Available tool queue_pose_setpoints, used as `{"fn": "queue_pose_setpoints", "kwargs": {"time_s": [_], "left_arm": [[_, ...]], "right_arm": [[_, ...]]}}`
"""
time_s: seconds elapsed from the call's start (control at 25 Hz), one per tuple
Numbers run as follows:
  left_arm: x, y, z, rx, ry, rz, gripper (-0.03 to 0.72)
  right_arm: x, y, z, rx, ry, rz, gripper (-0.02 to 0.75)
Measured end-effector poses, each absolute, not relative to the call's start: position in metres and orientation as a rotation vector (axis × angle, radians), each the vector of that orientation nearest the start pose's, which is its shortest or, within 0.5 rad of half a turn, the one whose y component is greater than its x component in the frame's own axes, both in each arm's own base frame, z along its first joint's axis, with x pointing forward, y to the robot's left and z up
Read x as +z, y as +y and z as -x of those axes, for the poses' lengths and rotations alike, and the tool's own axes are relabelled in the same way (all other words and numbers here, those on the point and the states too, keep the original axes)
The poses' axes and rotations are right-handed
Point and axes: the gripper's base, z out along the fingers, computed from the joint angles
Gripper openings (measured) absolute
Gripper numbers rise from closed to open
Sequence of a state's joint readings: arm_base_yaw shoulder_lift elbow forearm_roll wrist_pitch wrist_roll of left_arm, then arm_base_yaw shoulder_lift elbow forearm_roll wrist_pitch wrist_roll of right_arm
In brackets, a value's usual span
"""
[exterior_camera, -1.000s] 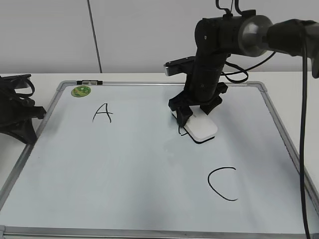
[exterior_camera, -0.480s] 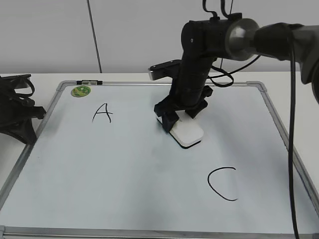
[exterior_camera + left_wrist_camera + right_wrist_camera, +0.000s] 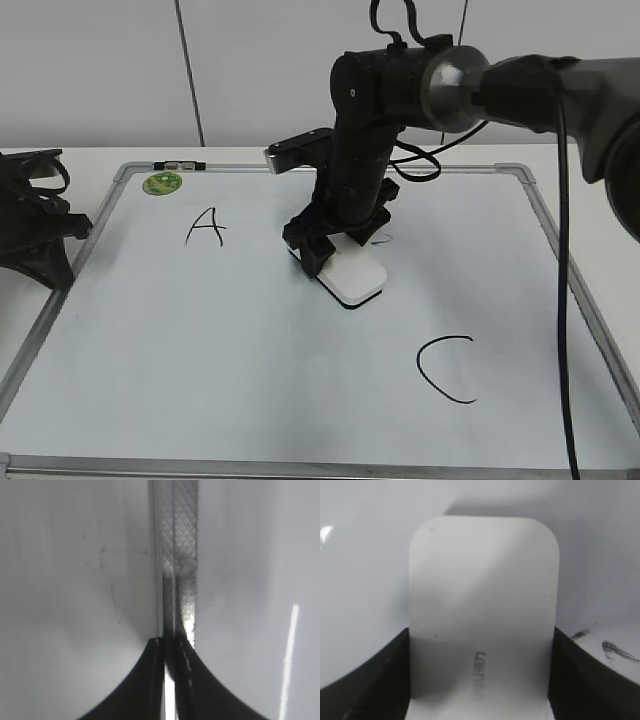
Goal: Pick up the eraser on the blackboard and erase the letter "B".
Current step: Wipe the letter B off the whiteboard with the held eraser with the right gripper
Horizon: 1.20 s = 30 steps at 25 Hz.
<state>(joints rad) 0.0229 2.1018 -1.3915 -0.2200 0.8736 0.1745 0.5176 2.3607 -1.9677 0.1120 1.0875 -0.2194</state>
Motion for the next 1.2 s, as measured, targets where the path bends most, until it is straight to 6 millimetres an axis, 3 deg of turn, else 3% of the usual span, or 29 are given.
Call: {"fn": "queue_pose_setpoints", "kwargs": {"time_s": [0.44, 1.2], "left_arm": [[0.129, -0.006, -0.401, -0.254, 3.040, -0.023, 0.013], [0.129, -0.006, -0.401, -0.254, 3.040, -0.023, 0.015]], "right_arm": [[0.161, 0.242, -0.436, 0.079, 2.770, 1.003, 0.552], [0.166, 0.148, -0.478, -0.003, 2.832, 0.735, 0.552]]}}
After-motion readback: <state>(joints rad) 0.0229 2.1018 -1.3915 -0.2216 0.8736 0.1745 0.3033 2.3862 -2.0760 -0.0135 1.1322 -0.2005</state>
